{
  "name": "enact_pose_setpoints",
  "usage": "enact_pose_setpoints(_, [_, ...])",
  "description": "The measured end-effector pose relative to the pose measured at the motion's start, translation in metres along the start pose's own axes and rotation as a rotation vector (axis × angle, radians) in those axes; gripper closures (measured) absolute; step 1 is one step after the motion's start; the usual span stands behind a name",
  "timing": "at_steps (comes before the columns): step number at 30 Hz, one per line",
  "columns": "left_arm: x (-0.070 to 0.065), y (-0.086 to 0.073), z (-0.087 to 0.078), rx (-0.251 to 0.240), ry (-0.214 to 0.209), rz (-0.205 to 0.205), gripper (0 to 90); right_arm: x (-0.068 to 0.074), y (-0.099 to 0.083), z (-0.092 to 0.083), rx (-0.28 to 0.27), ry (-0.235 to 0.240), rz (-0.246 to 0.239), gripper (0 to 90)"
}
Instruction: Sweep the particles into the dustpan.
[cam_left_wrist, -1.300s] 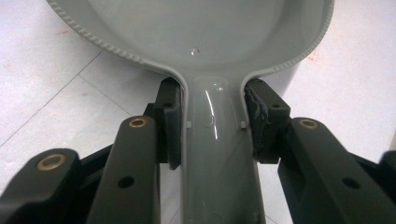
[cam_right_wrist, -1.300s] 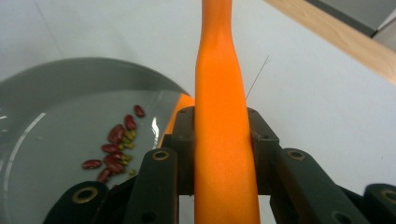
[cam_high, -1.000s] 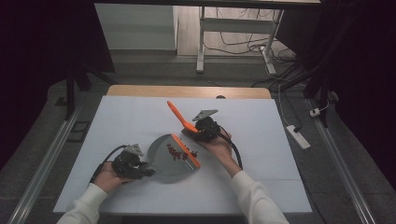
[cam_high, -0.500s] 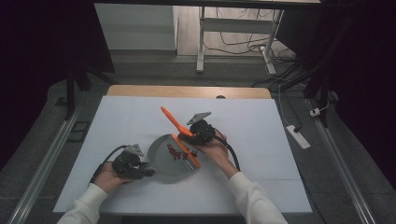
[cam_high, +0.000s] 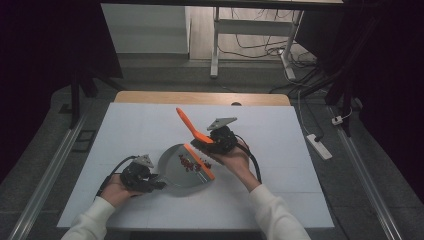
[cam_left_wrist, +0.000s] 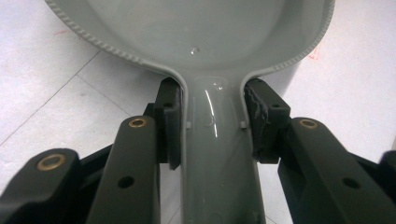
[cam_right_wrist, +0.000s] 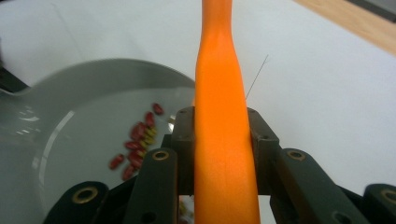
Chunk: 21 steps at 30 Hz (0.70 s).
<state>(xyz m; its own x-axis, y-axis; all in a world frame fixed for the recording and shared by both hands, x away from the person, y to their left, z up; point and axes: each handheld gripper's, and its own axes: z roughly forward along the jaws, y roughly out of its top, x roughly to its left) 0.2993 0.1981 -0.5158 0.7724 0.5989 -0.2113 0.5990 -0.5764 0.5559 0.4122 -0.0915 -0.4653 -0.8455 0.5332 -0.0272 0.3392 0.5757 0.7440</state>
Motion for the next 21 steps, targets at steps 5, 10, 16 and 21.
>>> enact_pose_setpoints(5, [-0.001,0.000,0.000,-0.002,0.001,-0.004,61.9,-0.006,-0.011,-0.008,0.030,-0.055,-0.007,70.6])
enact_pose_setpoints(10, [-0.001,0.000,0.000,-0.002,0.000,-0.004,61.9,-0.010,-0.025,-0.009,0.066,-0.080,0.019,70.6])
enact_pose_setpoints(16, [-0.001,0.000,0.000,-0.003,0.002,-0.003,61.9,-0.008,-0.032,-0.007,0.093,-0.084,0.017,70.6])
enact_pose_setpoints(21, [-0.001,0.000,0.000,-0.002,0.002,-0.003,61.9,-0.003,-0.032,-0.001,0.102,-0.072,0.009,70.6])
